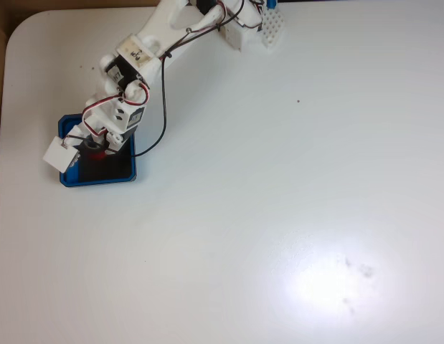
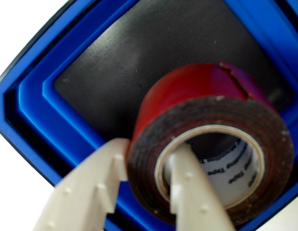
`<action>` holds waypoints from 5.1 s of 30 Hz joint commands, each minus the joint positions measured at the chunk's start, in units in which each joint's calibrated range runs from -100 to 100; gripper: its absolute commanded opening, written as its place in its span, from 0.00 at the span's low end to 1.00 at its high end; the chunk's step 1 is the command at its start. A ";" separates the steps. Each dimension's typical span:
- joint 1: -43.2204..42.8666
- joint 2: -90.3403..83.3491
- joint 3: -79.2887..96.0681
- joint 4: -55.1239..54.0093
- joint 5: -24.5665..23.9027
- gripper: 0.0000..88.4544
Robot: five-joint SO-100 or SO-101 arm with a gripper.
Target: Pick the red roll and drop it in the blue box
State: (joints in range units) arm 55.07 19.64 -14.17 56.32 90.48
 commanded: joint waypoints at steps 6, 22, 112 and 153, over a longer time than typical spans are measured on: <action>0.57 -0.92 -3.80 -0.79 -0.12 0.01; 0.28 -1.17 -3.80 -0.96 -0.12 0.01; -38.22 -108.27 114.17 -31.40 0.49 0.24; -52.78 -117.72 114.08 -31.32 0.05 0.06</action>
State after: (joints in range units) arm 2.23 -97.71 99.10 25.62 90.73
